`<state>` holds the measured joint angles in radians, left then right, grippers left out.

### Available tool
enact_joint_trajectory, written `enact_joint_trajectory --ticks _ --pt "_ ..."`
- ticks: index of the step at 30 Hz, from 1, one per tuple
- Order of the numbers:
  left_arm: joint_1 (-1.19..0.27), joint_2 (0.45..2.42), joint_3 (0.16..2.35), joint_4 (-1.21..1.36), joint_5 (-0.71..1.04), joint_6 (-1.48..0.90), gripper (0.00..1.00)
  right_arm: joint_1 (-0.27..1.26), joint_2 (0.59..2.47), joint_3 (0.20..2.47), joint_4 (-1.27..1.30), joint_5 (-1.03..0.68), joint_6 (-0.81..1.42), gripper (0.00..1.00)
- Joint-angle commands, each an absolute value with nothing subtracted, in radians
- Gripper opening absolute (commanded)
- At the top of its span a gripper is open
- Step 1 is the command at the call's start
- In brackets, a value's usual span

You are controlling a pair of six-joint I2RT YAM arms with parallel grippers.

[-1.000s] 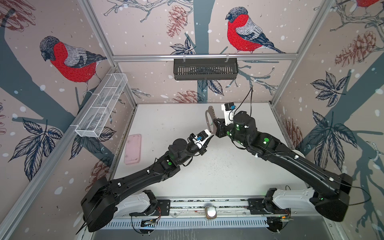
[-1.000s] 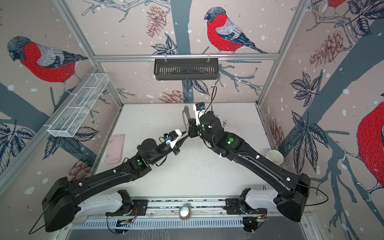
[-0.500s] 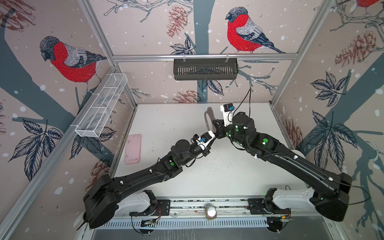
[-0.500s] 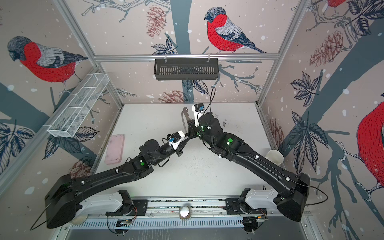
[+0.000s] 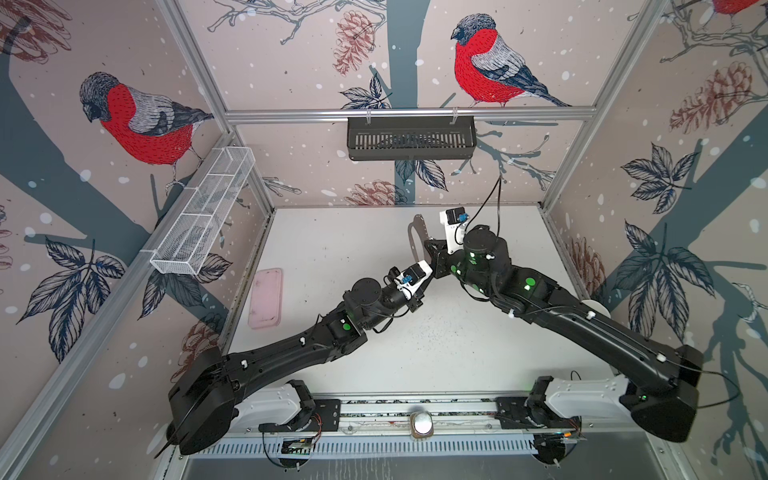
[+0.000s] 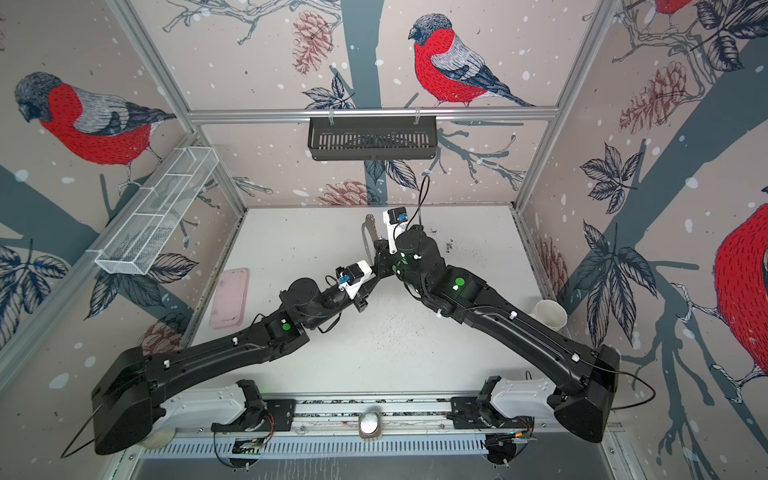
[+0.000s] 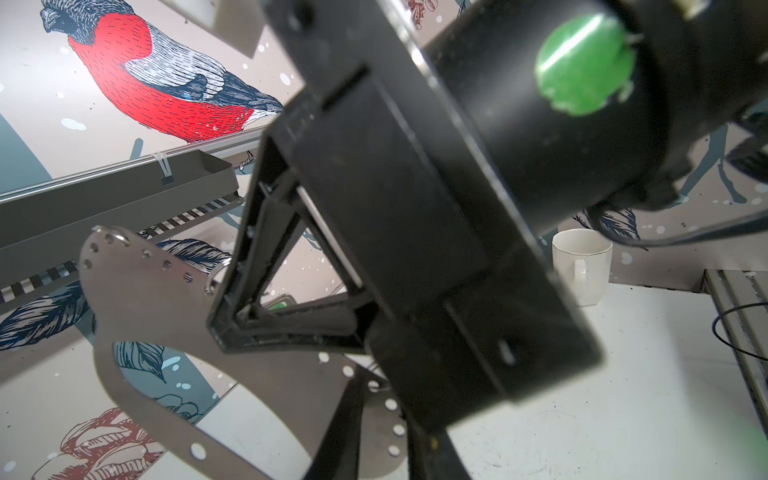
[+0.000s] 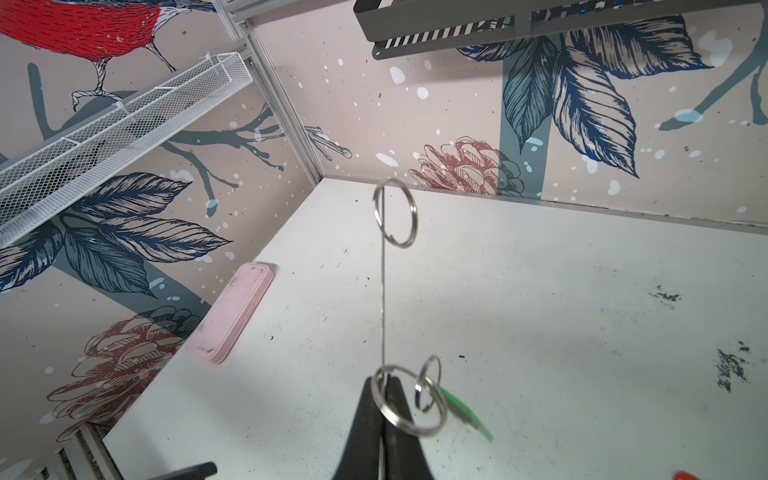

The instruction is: Put the keys on the keyring

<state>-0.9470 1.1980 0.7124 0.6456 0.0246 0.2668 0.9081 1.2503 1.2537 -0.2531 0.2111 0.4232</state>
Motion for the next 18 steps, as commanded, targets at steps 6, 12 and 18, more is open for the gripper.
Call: enact_joint_trajectory --ticks 6,12,18 --pt "-0.955 1.205 0.718 0.73 -0.043 0.265 0.22 0.917 1.249 1.254 -0.201 0.213 0.442 0.0" --pt "-0.956 1.201 0.712 0.753 -0.055 0.257 0.21 0.922 1.275 1.254 -0.199 0.21 0.443 0.0" --pt "-0.956 1.202 0.707 0.769 -0.061 0.253 0.13 0.924 1.283 1.259 -0.197 0.206 0.442 0.0"
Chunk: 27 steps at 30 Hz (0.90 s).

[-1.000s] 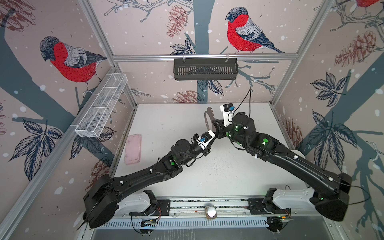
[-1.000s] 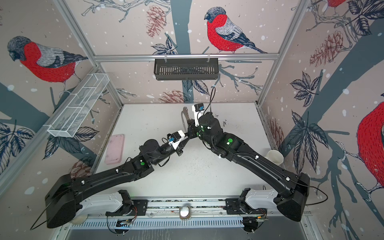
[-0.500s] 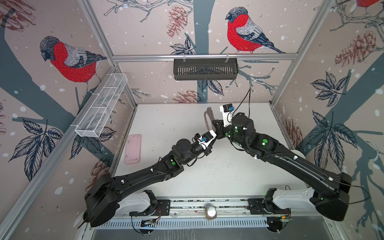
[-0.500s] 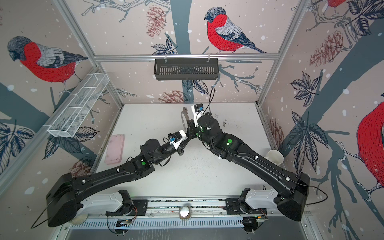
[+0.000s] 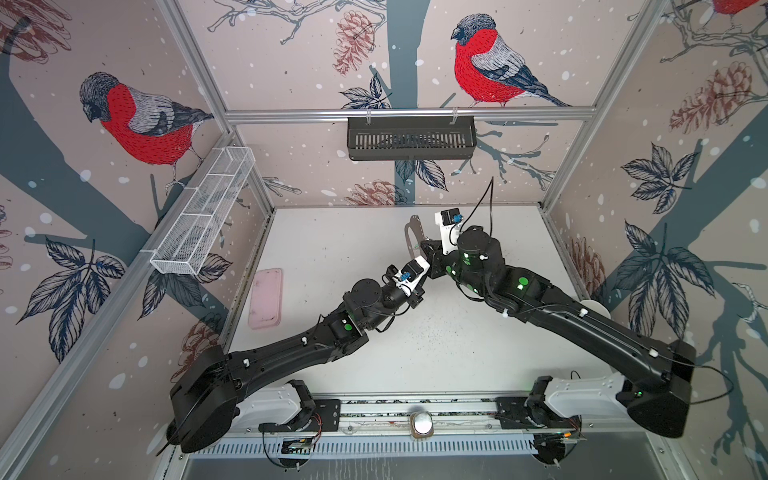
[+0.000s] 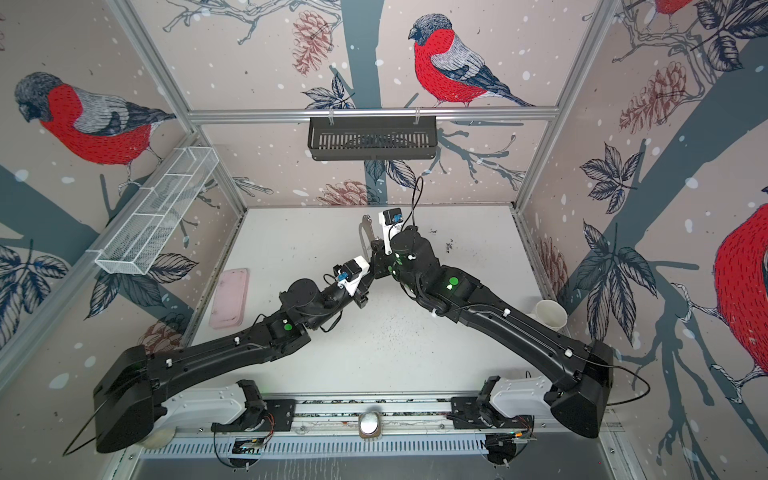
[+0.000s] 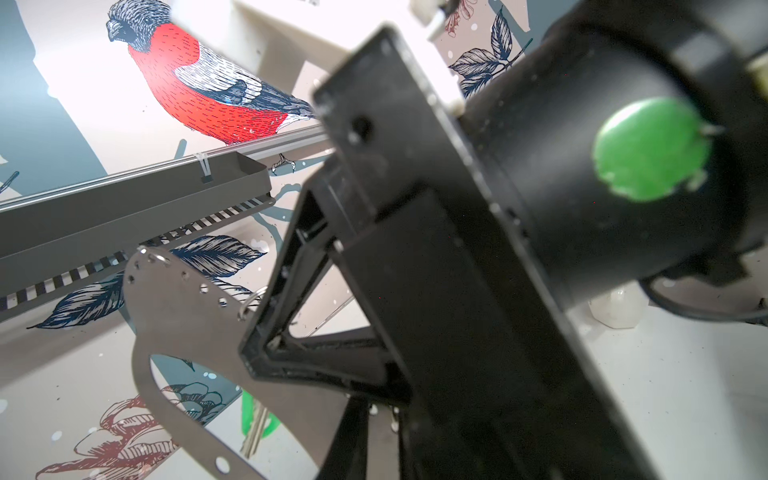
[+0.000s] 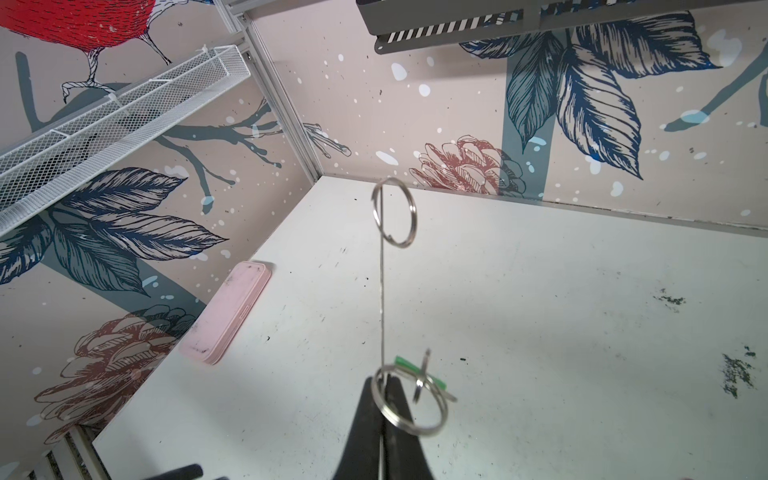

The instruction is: Put the keys on the keyring

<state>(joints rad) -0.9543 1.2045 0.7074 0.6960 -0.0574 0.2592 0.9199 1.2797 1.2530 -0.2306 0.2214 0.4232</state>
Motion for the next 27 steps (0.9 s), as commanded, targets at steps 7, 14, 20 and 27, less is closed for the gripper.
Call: enact_joint_trajectory --ticks 7,14,20,27 --pt "-0.956 1.202 0.706 0.751 -0.049 0.255 0.08 0.927 1.282 1.273 -0.202 0.21 0.436 0.0" --pt "-0.956 1.183 0.68 0.764 -0.055 0.248 0.05 0.923 1.281 1.279 -0.207 0.222 0.428 0.0" --pt "-0.956 1.146 0.639 0.799 -0.116 0.236 0.02 0.923 1.282 1.281 -0.208 0.22 0.426 0.0" --pt "-0.956 1.105 0.596 0.825 -0.127 0.23 0.04 0.922 1.285 1.283 -0.21 0.221 0.423 0.0"
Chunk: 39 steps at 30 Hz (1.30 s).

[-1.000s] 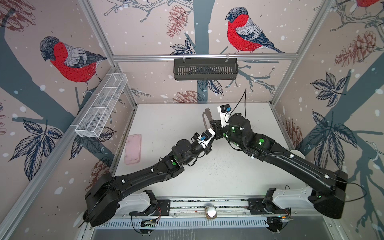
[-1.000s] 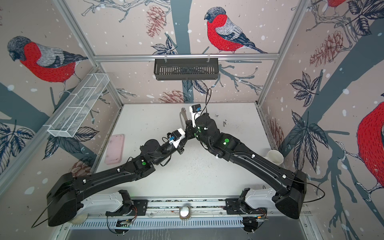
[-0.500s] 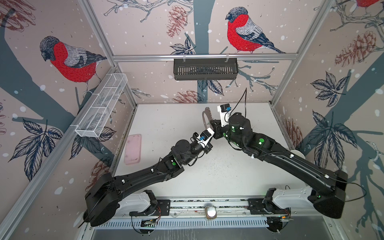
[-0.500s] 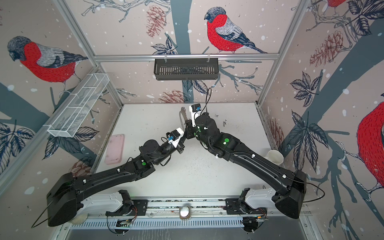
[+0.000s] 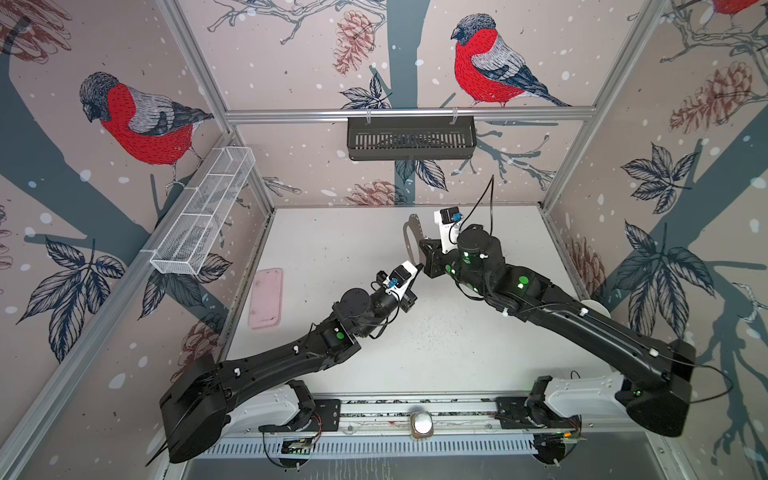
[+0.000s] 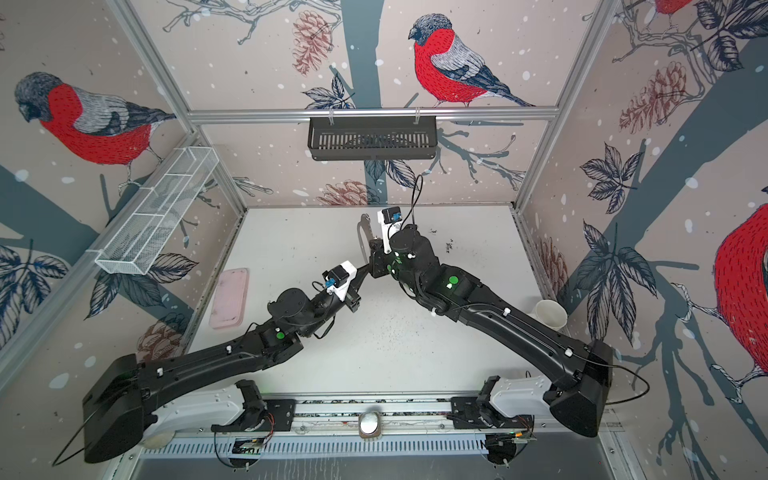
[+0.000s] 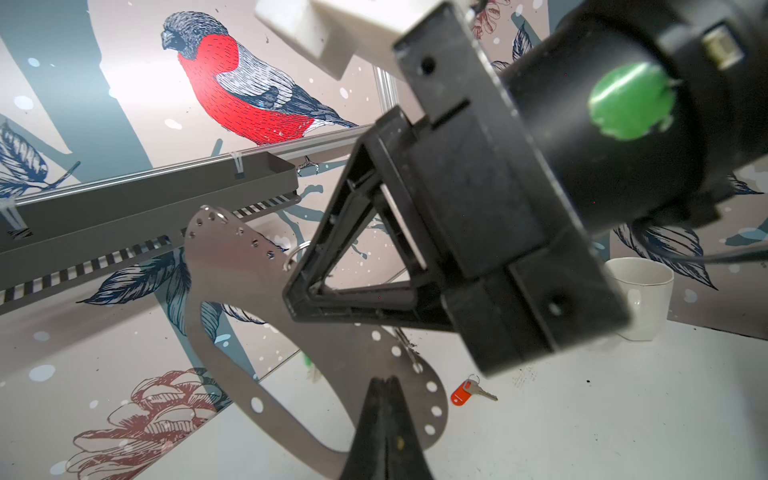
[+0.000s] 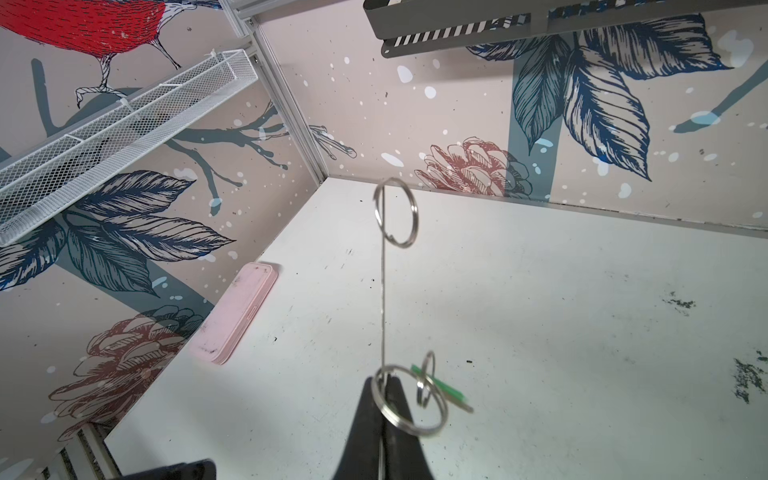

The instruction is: Put the keys on the keyring

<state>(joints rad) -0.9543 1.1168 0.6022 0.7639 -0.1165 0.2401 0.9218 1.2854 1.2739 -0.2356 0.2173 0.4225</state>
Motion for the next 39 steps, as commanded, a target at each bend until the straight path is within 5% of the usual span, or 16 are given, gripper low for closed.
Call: enact_joint_trajectory --ticks 1,6,11,34,39 --pt "-0.956 1.101 0.596 0.82 -0.12 0.23 0.07 0.923 1.285 1.283 -0.21 0.221 0.423 0.0" --pt "-0.956 1.103 0.609 0.796 -0.069 0.224 0.24 0.923 1.286 1.279 -0.2 0.217 0.428 0.0" --pt "-0.956 1.131 0.633 0.792 -0.045 0.197 0.29 0.926 1.291 1.276 -0.192 0.215 0.433 0.0" --pt "-0.985 1.219 0.653 0.856 -0.182 0.131 0.3 0.937 1.257 1.221 -0.109 0.215 0.446 0.0" --pt "-1.013 1.26 0.682 0.861 -0.288 0.156 0.21 0.946 1.258 1.223 -0.109 0.219 0.445 0.0"
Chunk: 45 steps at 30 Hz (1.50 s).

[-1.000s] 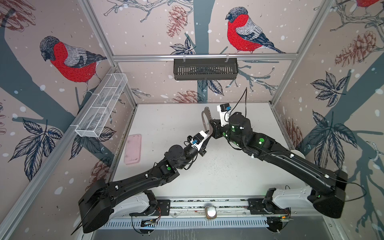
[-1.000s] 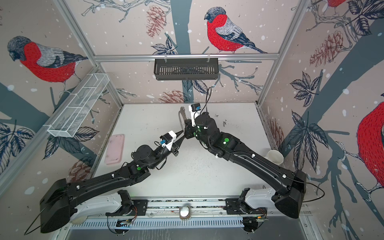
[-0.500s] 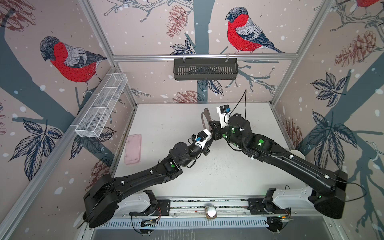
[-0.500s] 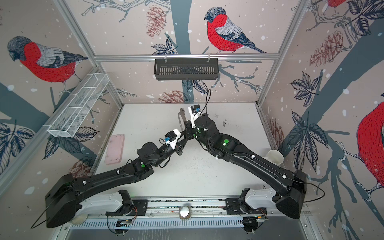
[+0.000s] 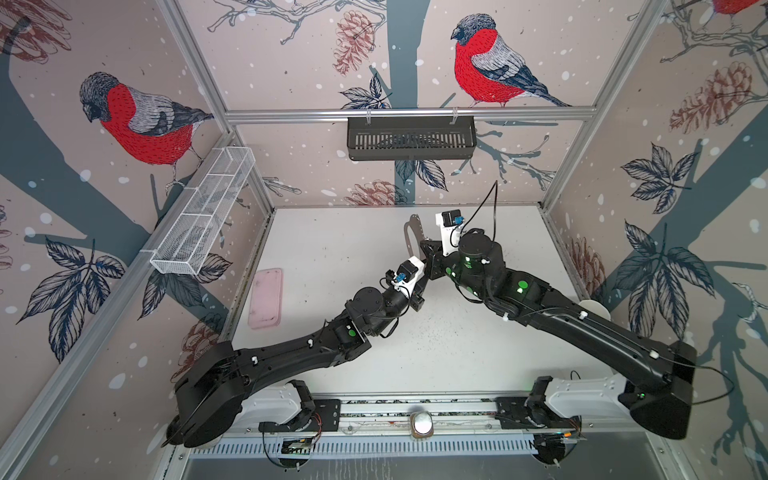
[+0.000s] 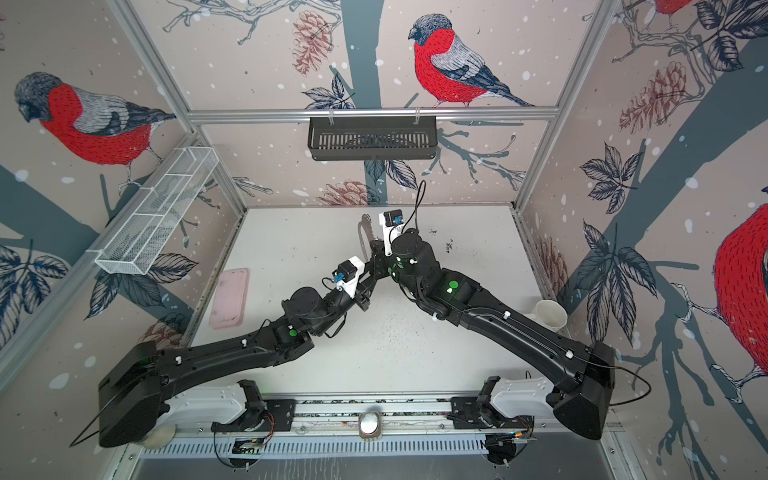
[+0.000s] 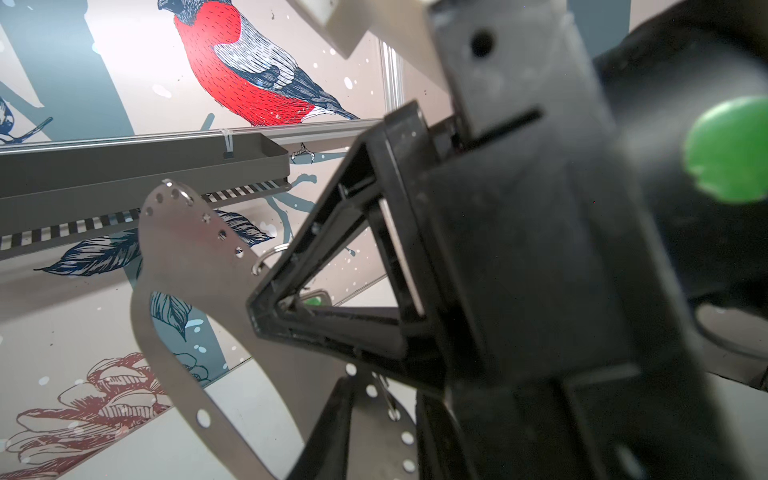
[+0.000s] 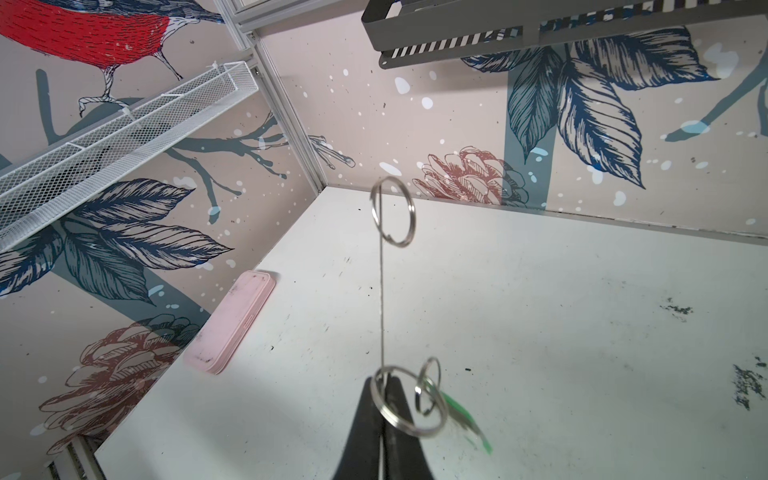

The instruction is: Put the keys on the keyring

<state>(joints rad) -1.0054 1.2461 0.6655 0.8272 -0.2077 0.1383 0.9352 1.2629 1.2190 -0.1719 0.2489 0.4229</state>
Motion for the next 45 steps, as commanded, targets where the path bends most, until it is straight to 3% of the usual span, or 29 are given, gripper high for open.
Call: enact_joint_trajectory --ticks 1,9,31,35,45 --pt "-1.017 1.267 0.685 0.862 -0.304 0.159 0.18 0.946 1.258 1.224 -0.111 0.221 0.444 0.0" --pt "-1.02 1.255 0.679 0.852 -0.32 0.179 0.0 0.947 1.258 1.223 -0.121 0.242 0.442 0.0" --pt "-1.019 1.159 0.588 0.909 -0.289 0.23 0.0 0.927 1.225 1.227 -0.137 0.242 0.44 0.0" --pt "-1.02 1.145 0.578 0.912 -0.274 0.226 0.13 0.927 1.227 1.229 -0.14 0.241 0.436 0.0" --pt "-1.019 1.103 0.566 0.88 -0.143 0.209 0.32 0.923 1.225 1.224 -0.135 0.225 0.429 0.0"
